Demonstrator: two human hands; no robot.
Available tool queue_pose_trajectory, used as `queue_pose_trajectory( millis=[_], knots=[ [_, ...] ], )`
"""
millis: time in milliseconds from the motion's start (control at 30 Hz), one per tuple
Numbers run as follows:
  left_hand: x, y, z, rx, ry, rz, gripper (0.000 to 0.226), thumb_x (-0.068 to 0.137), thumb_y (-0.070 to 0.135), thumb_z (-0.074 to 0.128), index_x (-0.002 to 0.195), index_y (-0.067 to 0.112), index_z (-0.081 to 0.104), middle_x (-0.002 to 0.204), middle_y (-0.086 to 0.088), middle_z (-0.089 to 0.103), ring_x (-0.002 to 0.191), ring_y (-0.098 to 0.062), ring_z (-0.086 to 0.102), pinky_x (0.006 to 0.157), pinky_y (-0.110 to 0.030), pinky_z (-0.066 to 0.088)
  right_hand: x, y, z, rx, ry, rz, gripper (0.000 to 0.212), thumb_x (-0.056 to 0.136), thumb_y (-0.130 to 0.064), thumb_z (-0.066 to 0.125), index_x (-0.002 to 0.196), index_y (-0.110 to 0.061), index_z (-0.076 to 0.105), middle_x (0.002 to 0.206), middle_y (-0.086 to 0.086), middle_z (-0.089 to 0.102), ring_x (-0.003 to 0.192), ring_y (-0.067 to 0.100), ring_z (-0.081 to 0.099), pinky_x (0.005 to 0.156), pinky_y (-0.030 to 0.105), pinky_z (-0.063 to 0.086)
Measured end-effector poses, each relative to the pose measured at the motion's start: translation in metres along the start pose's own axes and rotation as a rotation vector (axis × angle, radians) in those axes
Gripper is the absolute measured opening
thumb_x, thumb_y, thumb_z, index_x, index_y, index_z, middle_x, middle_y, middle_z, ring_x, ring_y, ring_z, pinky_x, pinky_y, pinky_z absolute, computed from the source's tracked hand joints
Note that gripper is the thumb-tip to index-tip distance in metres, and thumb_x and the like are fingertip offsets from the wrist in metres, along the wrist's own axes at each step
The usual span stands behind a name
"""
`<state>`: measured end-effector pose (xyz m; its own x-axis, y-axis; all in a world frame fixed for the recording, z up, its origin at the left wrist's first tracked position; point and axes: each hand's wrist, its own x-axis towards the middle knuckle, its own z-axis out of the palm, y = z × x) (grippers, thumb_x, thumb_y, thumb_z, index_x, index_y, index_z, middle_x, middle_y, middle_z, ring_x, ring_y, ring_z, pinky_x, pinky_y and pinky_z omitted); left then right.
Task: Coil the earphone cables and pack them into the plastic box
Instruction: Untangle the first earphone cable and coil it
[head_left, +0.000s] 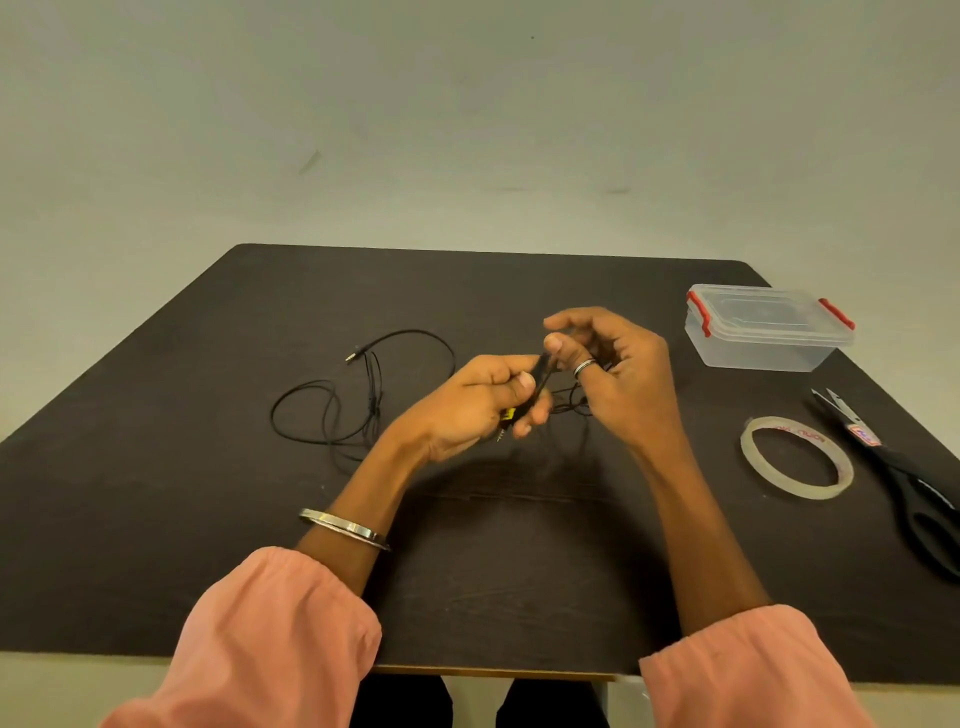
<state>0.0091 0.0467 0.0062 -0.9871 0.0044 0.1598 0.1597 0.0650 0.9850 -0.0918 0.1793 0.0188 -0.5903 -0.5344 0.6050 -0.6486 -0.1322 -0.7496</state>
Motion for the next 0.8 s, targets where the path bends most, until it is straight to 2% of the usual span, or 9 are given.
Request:
queue_pose_trajectory(
  millis=[100,167,333,467,533,600,667,733,800],
  knots=[
    [-0.001,0.001,0.001,0.007,-0.057,-0.002,0.026,0.103,0.008,0.032,0.101,0.01,0.058,0.069,-0.004,0.051,0.055,-0.009,0.04,0.053,-0.016,0.037,0.0,-0.001,0.002,0.001,-0.007,-0.009,0.014,0.087,-0.007,0.068,0.1,-0.01,0.069,0.074,-0.003,0.065,0.067,0.005,0.064,0.062,0.02,0.054],
    [-0.001,0.0,0.001,0.001,-0.05,-0.008,0.032,0.103,0.007,0.032,0.094,0.016,0.061,0.068,-0.004,0.052,0.054,-0.008,0.039,0.052,-0.016,0.036,0.0,-0.002,0.001,0.016,-0.015,-0.015,0.016,0.087,-0.007,0.068,0.102,-0.008,0.068,0.073,-0.005,0.064,0.068,0.005,0.064,0.063,0.019,0.054],
    [0.002,-0.006,-0.002,0.071,0.03,-0.058,0.032,0.104,0.009,0.029,0.117,0.019,0.057,0.073,-0.005,0.059,0.056,-0.01,0.046,0.058,-0.023,0.04,-0.001,-0.003,0.001,-0.03,-0.032,-0.062,0.018,0.086,-0.006,0.068,0.104,-0.009,0.068,0.073,0.003,0.065,0.069,0.006,0.062,0.066,0.016,0.049],
    [0.001,-0.003,0.001,0.086,-0.027,-0.039,0.032,0.104,0.009,0.028,0.119,0.02,0.054,0.076,-0.006,0.059,0.057,-0.01,0.045,0.058,-0.02,0.04,0.001,0.0,0.0,-0.036,-0.013,-0.037,0.018,0.087,-0.007,0.067,0.104,-0.01,0.068,0.074,0.002,0.066,0.069,0.009,0.064,0.065,0.02,0.052],
    [0.0,-0.002,0.002,0.088,-0.056,-0.04,0.031,0.104,0.01,0.028,0.116,0.015,0.056,0.072,-0.003,0.055,0.056,-0.009,0.04,0.056,-0.02,0.037,0.001,0.002,0.0,-0.018,-0.016,-0.008,0.018,0.087,-0.007,0.067,0.105,-0.007,0.068,0.075,0.004,0.065,0.068,0.01,0.066,0.061,0.018,0.053],
    [0.0,-0.002,0.001,0.041,-0.05,-0.064,0.031,0.104,0.014,0.03,0.116,-0.003,0.054,0.066,0.001,0.05,0.053,-0.008,0.035,0.053,-0.022,0.031,0.001,0.003,0.0,0.041,-0.027,0.037,0.018,0.087,-0.006,0.067,0.105,-0.005,0.067,0.078,0.008,0.065,0.071,0.009,0.067,0.062,0.018,0.055],
    [0.0,-0.001,-0.002,-0.072,-0.053,-0.065,0.037,0.104,0.016,0.03,0.117,-0.012,0.049,0.059,0.002,0.043,0.048,-0.007,0.028,0.048,-0.022,0.024,0.001,0.002,0.0,0.077,-0.025,0.063,0.016,0.086,-0.007,0.068,0.102,-0.006,0.068,0.082,0.008,0.067,0.075,0.01,0.068,0.064,0.02,0.056],
    [-0.002,0.001,-0.004,-0.192,-0.069,-0.046,0.042,0.103,0.022,0.031,0.117,-0.01,0.054,0.053,0.003,0.035,0.045,-0.007,0.021,0.043,-0.022,0.017,0.003,0.004,0.0,0.014,-0.025,0.04,0.012,0.085,-0.012,0.07,0.097,-0.013,0.069,0.082,-0.001,0.069,0.076,0.008,0.068,0.066,0.021,0.054],
    [-0.002,0.002,-0.007,-0.315,-0.052,-0.017,0.042,0.101,0.027,0.033,0.112,-0.002,0.061,0.049,0.006,0.03,0.043,-0.007,0.017,0.042,-0.023,0.014,0.004,0.007,-0.002,-0.049,-0.046,0.029,0.007,0.087,-0.023,0.067,0.09,-0.018,0.07,0.075,-0.006,0.068,0.07,0.009,0.065,0.064,0.029,0.052]
  ],
)
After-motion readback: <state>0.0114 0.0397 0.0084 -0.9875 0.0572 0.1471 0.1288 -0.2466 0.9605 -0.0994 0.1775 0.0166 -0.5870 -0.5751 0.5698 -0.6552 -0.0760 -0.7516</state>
